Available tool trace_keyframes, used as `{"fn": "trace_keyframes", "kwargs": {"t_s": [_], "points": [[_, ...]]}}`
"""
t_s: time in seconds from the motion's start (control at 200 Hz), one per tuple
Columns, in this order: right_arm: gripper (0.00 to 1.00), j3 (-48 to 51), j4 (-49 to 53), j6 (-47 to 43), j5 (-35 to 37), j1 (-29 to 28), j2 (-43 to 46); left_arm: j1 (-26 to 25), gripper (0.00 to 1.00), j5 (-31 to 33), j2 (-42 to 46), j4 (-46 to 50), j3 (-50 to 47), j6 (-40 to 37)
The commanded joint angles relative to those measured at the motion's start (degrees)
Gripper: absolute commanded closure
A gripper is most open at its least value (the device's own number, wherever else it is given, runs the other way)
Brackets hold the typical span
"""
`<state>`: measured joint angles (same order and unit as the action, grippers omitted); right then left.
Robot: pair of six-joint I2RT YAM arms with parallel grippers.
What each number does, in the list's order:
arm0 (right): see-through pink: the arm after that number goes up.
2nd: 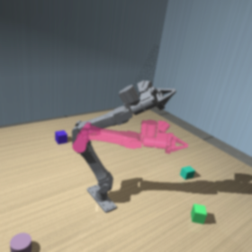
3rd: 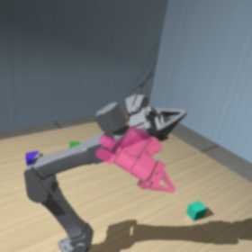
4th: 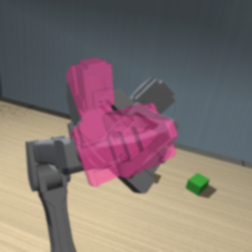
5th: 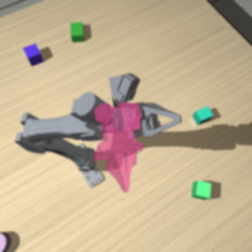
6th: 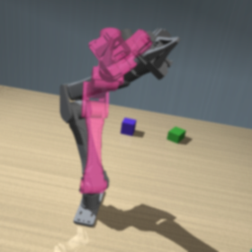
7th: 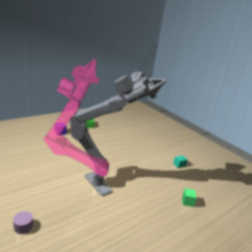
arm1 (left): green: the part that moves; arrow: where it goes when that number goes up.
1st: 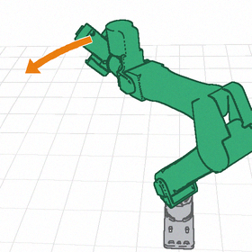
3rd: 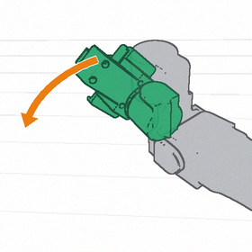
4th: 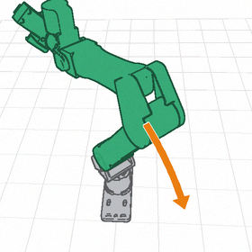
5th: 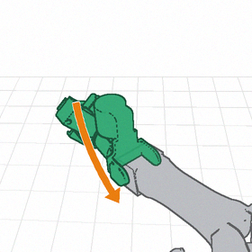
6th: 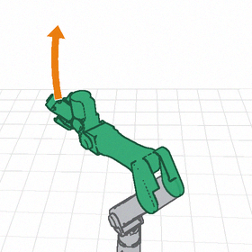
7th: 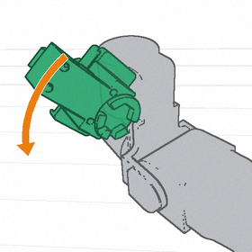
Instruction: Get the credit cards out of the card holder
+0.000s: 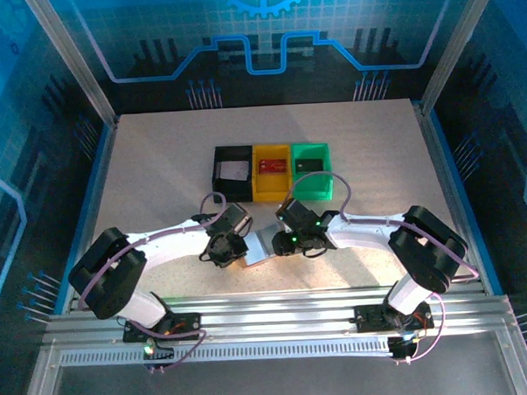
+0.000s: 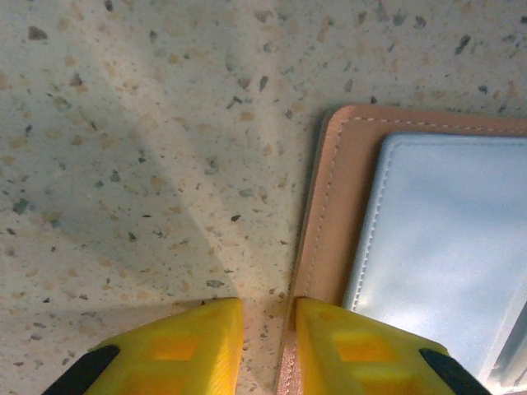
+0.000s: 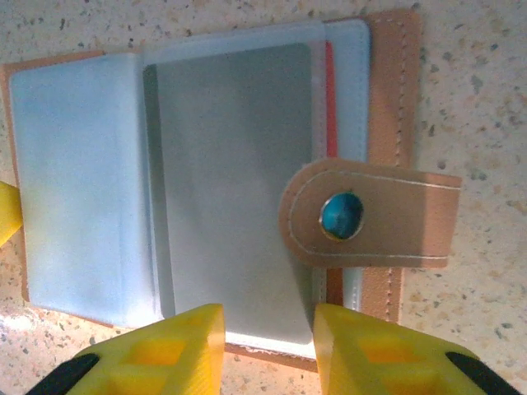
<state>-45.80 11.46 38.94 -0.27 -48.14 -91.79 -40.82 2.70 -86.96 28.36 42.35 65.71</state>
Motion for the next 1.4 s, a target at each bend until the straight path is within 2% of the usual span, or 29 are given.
{"fn": "trace_keyframes", "kwargs": {"t_s": [0.0, 0.165, 0.395, 0.98, 1.09, 1.396], "points": [[0.65, 0.87, 0.46, -0.88, 2.89, 0.66, -0.15, -1.46, 0.76, -2.84, -4.98, -5.64, -1.96, 0.33], [0.64, 0.54, 1.71, -1.93, 5.09, 0.05, 0.27, -1.48, 0.76, -2.85, -5.24, -5.66, -1.66, 0.30], [0.65, 0.60, 0.61, -1.62, 3.33, -0.08, -0.75, -1.65, 0.76, -3.01, -5.42, -5.85, -1.57, 0.46], [0.72, 0.10, -0.42, -1.60, 1.38, -1.31, -1.31, -1.91, 0.76, -3.11, -5.65, -6.21, -1.56, 0.46], [0.77, -0.24, -0.59, -1.74, 1.09, -1.54, -0.77, -1.96, 0.76, -3.06, -5.68, -6.21, -1.54, 0.36], [0.77, -1.48, -0.13, -2.02, 0.76, -2.32, -1.18, -1.99, 0.76, -3.31, -5.43, -6.37, -1.67, 0.32]]}}
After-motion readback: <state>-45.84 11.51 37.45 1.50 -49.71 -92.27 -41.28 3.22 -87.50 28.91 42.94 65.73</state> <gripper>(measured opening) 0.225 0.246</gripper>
